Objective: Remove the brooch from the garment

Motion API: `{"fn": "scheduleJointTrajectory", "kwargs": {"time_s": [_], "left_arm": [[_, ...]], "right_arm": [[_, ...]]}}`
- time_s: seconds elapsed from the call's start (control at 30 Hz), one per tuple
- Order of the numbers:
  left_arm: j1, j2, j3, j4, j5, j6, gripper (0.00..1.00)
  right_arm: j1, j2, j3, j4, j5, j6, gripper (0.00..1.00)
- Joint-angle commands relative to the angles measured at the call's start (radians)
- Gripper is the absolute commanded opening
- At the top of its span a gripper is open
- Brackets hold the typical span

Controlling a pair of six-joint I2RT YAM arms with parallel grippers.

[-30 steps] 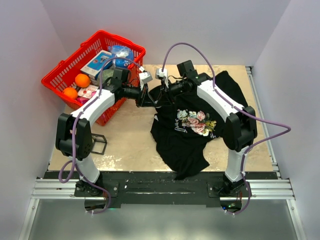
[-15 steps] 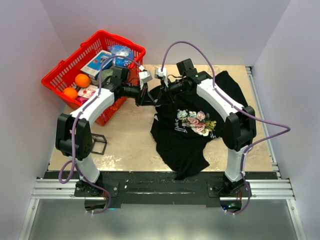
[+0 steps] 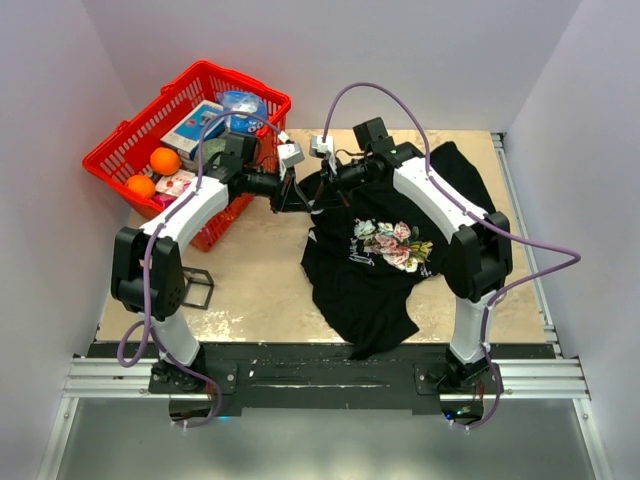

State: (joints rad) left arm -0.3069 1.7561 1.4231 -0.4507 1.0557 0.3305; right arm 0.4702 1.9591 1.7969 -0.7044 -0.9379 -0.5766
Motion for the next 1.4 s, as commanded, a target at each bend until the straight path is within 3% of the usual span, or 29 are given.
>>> {"fn": "scheduleJointTrajectory", "kwargs": {"time_s": [0.0,0.23,0.63,0.97,1.37], "left_arm": [[-0.001,-0.014,0.043,0.052,0.132,-0.094,0.0],[0.0,0.0,0.016,0.381,0.237,-0.465,0.0],[0.0,0.002,-0.024,0.673,0.265,-0.72,0.0],[0.003,0.005,-0.006,0.681,0.236,-0.72,0.0],[0.002,0.017,0.002,0.731,0.239,-0.759,0.0]], "right_arm": [[-0.001,0.012,0.018,0.052,0.017,0.015,0.0],[0.021,0.001,-0.034,0.071,0.03,0.041,0.0],[0.031,0.0,-0.074,0.146,0.056,0.127,0.0],[0.031,0.007,-0.065,0.115,-0.002,0.08,0.0],[0.036,0.004,-0.077,0.134,0.007,0.118,0.21]]}}
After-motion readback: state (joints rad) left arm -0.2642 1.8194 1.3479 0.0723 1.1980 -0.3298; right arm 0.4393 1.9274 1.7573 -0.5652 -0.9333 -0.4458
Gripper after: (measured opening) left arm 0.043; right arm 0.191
